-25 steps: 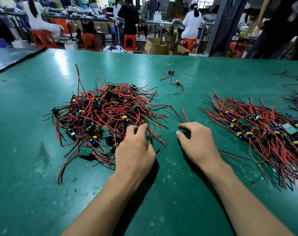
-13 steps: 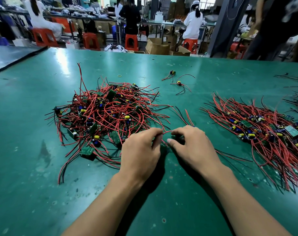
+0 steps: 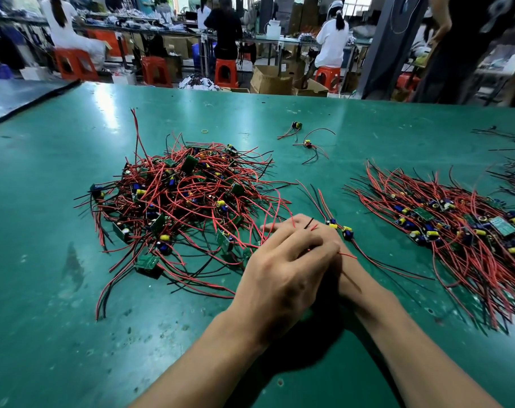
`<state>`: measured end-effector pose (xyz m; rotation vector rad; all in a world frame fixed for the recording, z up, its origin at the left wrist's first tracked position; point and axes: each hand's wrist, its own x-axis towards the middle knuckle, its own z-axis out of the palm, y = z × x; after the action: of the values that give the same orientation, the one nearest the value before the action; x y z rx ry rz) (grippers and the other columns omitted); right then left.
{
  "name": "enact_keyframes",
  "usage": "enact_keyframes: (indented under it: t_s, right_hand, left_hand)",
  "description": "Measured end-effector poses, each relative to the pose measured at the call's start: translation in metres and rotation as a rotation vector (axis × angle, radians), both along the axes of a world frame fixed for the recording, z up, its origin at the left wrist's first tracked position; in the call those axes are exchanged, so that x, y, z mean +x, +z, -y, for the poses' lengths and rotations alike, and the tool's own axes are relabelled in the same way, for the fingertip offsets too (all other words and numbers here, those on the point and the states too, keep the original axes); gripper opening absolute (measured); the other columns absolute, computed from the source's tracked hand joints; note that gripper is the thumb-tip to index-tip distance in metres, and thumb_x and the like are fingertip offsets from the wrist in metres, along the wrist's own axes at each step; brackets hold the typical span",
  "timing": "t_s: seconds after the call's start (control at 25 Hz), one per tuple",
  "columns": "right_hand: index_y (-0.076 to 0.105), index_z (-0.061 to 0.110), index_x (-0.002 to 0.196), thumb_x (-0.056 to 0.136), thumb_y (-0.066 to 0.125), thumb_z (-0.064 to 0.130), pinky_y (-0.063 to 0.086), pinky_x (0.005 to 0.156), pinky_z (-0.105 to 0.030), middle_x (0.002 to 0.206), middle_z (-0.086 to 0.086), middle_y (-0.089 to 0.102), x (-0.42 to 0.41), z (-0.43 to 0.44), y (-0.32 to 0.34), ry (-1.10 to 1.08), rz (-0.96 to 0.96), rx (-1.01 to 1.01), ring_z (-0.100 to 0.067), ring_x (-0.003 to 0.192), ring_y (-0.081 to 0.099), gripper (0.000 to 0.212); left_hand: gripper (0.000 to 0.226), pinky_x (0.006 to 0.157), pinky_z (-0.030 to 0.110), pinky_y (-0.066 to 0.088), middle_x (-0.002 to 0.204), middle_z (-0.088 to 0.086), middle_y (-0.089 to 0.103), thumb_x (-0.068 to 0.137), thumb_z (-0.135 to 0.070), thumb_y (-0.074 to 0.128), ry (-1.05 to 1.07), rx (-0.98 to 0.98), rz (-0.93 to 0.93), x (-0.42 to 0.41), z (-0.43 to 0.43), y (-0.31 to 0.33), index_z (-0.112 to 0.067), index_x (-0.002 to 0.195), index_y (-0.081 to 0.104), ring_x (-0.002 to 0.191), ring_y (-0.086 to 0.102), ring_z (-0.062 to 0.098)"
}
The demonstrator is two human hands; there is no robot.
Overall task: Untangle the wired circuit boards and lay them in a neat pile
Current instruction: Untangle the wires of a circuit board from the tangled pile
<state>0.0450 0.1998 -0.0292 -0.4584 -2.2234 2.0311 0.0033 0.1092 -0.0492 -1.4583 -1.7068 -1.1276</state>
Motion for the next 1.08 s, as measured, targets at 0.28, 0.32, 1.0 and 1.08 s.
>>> enact_keyframes:
  t_s: [0.28, 0.32, 1.0, 1.08]
  right_hand:
    - [0.065, 0.007, 0.084, 0.098, 0.049, -0.005, 0.049, 0.068, -0.016, 0.071, 0.005, 0.066, -0.003, -0.025, 0.001, -0.17, -0.309, 0.012, -0.002, 0.068, 0.06, 0.024]
    - [0.069, 0.01, 0.086, 0.097, 0.055, 0.0, 0.05, 0.07, -0.018, 0.074, 0.005, 0.07, -0.004, -0.031, -0.001, -0.239, -0.333, 0.073, -0.003, 0.071, 0.061, 0.02]
    - [0.066, 0.009, 0.09, 0.103, 0.046, 0.019, 0.06, 0.061, -0.025, 0.083, -0.007, 0.074, -0.007, -0.049, 0.012, -0.455, -0.464, -0.865, -0.012, 0.068, 0.072, 0.026]
    - [0.075, 0.006, 0.077, 0.102, 0.047, 0.017, 0.061, 0.063, -0.026, 0.081, -0.008, 0.076, -0.006, -0.052, 0.013, -0.459, -0.487, -0.956, -0.014, 0.071, 0.074, 0.039]
  left_hand:
    - [0.016, 0.091, 0.032, 0.048, 0.103, 0.009, 0.068, 0.09, -0.009, 0.069, 0.043, 0.106, 0.15, -0.003, -0.004, -0.009, -0.004, 0.104, 0.074, 0.095, 0.06, 0.026]
    - [0.018, 0.092, 0.029, 0.047, 0.104, 0.008, 0.065, 0.089, -0.011, 0.069, 0.088, 0.11, 0.203, -0.005, -0.002, -0.01, -0.005, 0.106, 0.073, 0.096, 0.058, 0.024]
    - [0.01, 0.069, 0.026, 0.044, 0.087, 0.003, 0.056, 0.084, -0.011, 0.066, 0.238, 0.021, 0.245, -0.012, 0.009, -0.006, -0.01, 0.093, 0.07, 0.078, 0.052, 0.021]
    - [0.008, 0.061, 0.03, 0.05, 0.081, -0.001, 0.063, 0.083, -0.015, 0.066, 0.149, -0.132, 0.289, -0.01, 0.012, -0.007, -0.014, 0.09, 0.069, 0.071, 0.06, 0.021]
